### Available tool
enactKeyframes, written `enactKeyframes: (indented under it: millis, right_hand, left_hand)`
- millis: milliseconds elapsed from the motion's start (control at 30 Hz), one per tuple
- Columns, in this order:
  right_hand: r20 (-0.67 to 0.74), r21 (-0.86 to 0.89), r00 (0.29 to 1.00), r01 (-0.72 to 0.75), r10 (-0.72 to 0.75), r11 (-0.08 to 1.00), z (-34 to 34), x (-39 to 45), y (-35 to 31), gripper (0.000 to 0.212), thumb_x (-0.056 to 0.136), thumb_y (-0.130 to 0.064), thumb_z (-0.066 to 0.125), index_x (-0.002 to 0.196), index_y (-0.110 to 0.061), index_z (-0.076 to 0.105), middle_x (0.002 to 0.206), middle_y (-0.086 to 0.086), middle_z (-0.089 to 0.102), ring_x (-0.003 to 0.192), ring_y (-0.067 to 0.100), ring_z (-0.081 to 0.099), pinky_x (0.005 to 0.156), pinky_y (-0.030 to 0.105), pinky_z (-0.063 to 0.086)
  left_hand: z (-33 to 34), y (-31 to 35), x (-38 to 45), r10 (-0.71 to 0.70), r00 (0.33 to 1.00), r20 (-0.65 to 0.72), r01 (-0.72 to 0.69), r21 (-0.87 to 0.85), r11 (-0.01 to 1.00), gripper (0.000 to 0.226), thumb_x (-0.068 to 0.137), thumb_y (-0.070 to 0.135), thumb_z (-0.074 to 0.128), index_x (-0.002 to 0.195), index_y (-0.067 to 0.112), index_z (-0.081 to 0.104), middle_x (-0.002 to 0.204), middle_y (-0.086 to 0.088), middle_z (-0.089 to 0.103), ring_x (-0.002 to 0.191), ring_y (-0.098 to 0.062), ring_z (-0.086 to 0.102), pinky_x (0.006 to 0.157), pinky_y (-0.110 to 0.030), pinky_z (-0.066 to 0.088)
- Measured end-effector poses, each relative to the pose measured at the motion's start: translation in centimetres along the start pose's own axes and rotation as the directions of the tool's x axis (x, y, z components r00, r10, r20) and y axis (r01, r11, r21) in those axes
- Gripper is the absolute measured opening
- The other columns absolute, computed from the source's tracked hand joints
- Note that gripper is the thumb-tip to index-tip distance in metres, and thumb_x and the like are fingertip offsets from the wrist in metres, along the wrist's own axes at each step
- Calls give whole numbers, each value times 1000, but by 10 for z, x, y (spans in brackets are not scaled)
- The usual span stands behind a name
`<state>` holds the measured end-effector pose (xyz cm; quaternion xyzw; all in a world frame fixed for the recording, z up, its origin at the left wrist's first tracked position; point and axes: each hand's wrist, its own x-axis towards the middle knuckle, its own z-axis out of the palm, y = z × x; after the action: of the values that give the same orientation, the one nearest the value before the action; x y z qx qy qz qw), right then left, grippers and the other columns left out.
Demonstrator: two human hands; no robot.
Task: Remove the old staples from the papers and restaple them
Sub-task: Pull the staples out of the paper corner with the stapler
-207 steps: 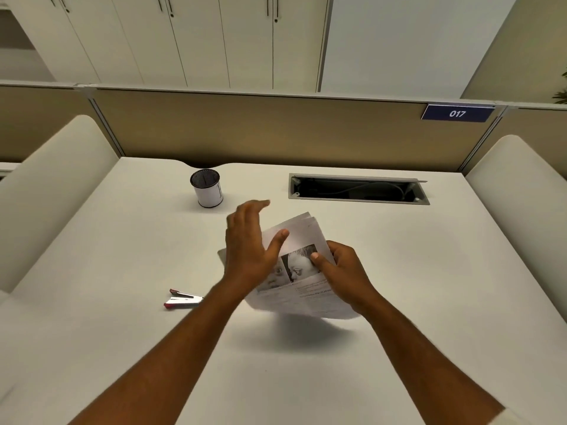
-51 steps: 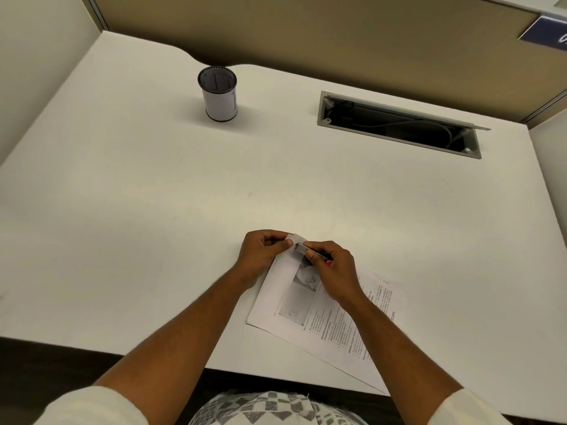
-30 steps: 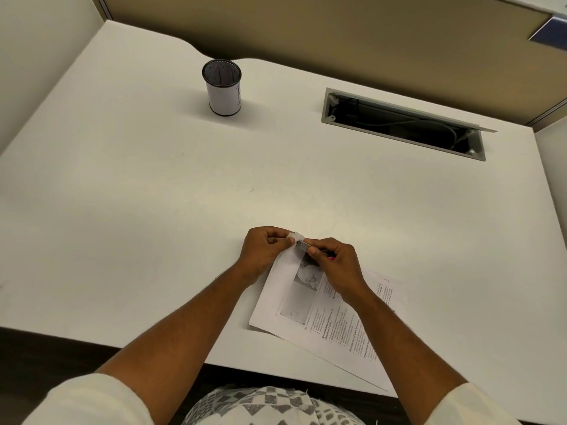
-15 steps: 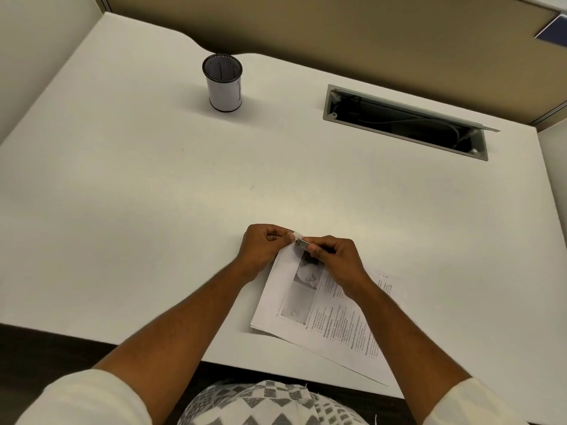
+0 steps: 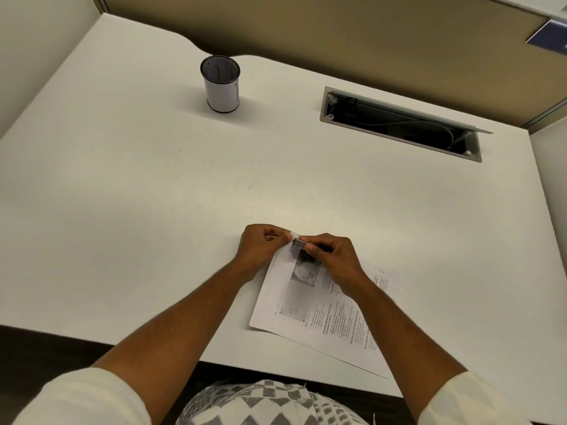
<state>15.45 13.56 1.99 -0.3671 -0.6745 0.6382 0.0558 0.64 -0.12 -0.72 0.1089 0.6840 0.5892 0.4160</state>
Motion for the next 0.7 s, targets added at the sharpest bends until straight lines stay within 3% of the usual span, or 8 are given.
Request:
enactKeyframes:
  millis: [100, 233, 500, 700]
  right_hand:
    - [-3, -25, 1000, -29, 29, 999, -3, 3, -5, 18, 91, -10, 75, 109, -10, 80, 102, 4, 81, 96, 22, 77, 92, 44, 62]
    - [5, -167, 998, 66, -66, 984, -4, 2, -9, 20, 90, -11, 77, 109, -12, 80, 103, 1, 79, 97, 16, 75, 88, 36, 62]
    - [15, -326, 990, 136, -138, 936, -2, 1, -7, 20, 89, -15, 78, 108, -19, 78, 103, -10, 77, 97, 2, 71, 87, 25, 57]
    - [-14, -408, 955, 266, -297, 874, 4, -8, -5, 15, 91, -17, 75, 104, -22, 76, 103, -10, 73, 98, 8, 69, 88, 31, 58]
  left_hand:
    - [0, 2, -2, 12, 1000, 3, -12, -5, 1000, 6, 83, 14, 83, 86, 19, 82, 87, -2, 82, 84, -17, 78, 78, -32, 61]
    - [1, 3, -4, 25, 1000, 9, -25, 19, 999, 4, 80, 24, 87, 81, 25, 83, 87, 3, 82, 82, -13, 78, 72, -24, 60]
    - [4, 8, -3, 8, 999, -41, -4, 94, 996, 13, 79, 28, 87, 68, 33, 81, 80, 9, 80, 73, -7, 76, 66, -24, 58]
    - [5, 8, -2, -20, 997, -73, 26, 80, 996, 10, 80, 26, 87, 73, 27, 80, 80, 9, 80, 73, -4, 75, 67, -21, 57]
